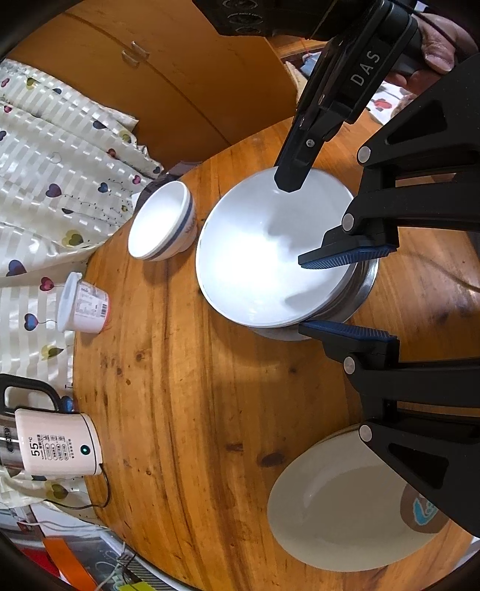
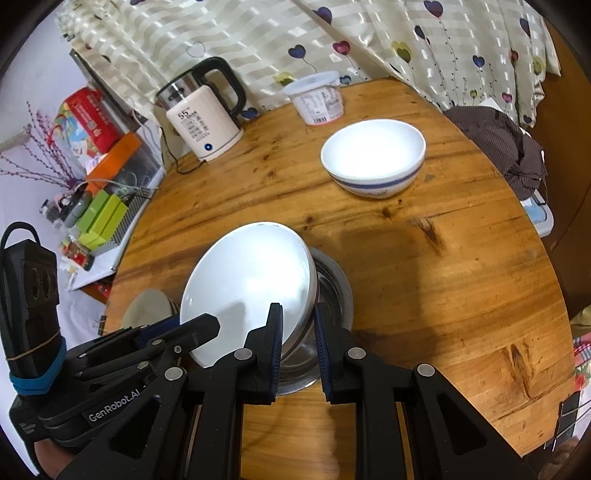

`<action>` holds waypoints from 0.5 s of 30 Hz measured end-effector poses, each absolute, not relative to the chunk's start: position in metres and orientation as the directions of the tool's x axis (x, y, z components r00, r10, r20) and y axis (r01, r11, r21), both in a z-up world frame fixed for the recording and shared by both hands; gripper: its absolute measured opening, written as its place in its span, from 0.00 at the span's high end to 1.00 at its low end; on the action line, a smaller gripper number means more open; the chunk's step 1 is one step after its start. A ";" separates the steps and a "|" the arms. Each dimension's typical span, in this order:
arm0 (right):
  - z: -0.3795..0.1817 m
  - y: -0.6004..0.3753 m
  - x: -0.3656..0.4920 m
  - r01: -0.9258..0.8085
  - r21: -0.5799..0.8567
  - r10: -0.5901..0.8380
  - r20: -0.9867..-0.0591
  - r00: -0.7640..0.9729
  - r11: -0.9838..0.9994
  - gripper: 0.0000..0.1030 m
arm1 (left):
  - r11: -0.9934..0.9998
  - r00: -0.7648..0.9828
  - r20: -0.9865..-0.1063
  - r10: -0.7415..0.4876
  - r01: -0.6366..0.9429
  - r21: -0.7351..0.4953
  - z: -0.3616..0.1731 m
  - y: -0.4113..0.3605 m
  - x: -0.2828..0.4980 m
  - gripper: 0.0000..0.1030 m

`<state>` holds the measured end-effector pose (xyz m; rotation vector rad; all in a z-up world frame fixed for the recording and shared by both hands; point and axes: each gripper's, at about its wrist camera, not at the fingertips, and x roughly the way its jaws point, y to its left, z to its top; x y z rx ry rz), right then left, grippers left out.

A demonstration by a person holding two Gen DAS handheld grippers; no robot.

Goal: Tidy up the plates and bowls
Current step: 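Lower the white bowl into the steel bowl with both grippers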

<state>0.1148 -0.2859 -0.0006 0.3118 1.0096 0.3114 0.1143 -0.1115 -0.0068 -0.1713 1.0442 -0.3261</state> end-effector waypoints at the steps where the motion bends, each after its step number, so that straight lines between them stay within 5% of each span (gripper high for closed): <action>1: -0.002 -0.286 0.115 -0.109 0.394 0.394 -0.775 0.494 0.912 0.83 | 0.939 0.457 -0.820 -0.344 0.182 -0.292 -0.008 -0.112 0.115 0.71; 15: -0.012 -0.286 0.119 -0.101 0.383 0.384 -0.796 0.468 0.918 0.83 | 0.940 0.430 -0.836 -0.340 0.188 -0.285 -0.017 -0.115 0.118 0.71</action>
